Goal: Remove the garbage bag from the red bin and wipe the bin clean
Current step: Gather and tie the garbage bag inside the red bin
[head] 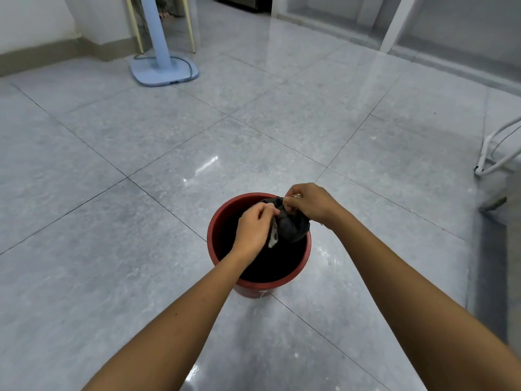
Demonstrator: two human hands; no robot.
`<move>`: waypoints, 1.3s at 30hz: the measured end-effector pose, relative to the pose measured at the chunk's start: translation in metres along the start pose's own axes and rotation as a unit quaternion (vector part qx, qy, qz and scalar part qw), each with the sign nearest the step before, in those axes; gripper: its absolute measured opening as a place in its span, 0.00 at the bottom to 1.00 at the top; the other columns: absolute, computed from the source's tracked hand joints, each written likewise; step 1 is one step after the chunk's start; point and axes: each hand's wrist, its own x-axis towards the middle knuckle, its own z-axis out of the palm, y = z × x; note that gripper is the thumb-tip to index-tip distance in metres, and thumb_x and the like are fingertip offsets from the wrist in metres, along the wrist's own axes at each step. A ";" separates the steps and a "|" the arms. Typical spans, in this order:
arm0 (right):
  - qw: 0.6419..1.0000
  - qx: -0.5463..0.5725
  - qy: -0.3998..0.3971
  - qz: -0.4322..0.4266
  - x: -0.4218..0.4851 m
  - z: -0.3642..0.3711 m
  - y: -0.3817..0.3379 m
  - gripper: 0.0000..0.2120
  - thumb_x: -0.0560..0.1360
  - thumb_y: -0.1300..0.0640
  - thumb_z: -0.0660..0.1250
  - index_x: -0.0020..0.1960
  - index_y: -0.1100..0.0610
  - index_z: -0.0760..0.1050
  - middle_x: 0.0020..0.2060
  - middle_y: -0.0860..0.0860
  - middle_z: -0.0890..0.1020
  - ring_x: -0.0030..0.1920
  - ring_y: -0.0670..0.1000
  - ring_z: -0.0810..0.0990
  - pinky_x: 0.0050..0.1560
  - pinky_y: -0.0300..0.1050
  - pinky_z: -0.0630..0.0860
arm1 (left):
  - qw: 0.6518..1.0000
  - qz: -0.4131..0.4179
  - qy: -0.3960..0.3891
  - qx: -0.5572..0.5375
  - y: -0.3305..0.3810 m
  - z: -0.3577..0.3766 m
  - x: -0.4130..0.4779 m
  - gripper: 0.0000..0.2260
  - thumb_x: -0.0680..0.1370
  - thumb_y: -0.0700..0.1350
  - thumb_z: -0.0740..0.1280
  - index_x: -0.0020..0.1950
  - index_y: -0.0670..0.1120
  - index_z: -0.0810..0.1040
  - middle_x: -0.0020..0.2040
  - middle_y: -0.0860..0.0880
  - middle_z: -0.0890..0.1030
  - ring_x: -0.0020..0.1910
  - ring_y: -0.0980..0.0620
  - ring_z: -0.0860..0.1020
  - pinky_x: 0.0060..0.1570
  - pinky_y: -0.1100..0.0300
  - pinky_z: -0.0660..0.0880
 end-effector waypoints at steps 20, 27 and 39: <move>0.981 0.132 -0.141 -0.019 -0.005 -0.011 -0.006 0.16 0.78 0.59 0.65 0.64 0.53 0.70 0.56 0.46 0.80 0.55 0.42 0.78 0.50 0.32 0.71 | 0.977 -0.105 -0.160 -0.095 0.006 -0.007 0.017 0.06 0.82 0.42 0.58 0.52 0.46 0.74 0.44 0.55 0.84 0.49 0.60 0.80 0.48 0.66 0.73; 0.989 -0.117 -0.037 -0.083 -0.008 -0.011 0.006 0.11 0.75 0.50 0.67 0.34 0.44 0.73 0.31 0.44 0.76 0.36 0.46 0.74 0.36 0.40 0.66 | 0.955 -0.175 -0.163 -0.176 0.005 -0.009 0.021 0.10 0.82 0.40 0.57 0.50 0.45 0.79 0.46 0.50 0.85 0.52 0.52 0.80 0.56 0.58 0.75; 0.989 0.102 -0.111 0.001 -0.012 0.005 0.010 0.07 0.73 0.60 0.66 0.40 0.52 0.81 0.36 0.47 0.82 0.37 0.44 0.81 0.38 0.35 0.77 | 0.938 -0.233 -0.146 -0.211 0.008 -0.026 0.031 0.04 0.73 0.38 0.72 0.46 0.45 0.82 0.41 0.48 0.85 0.43 0.55 0.83 0.40 0.65 0.78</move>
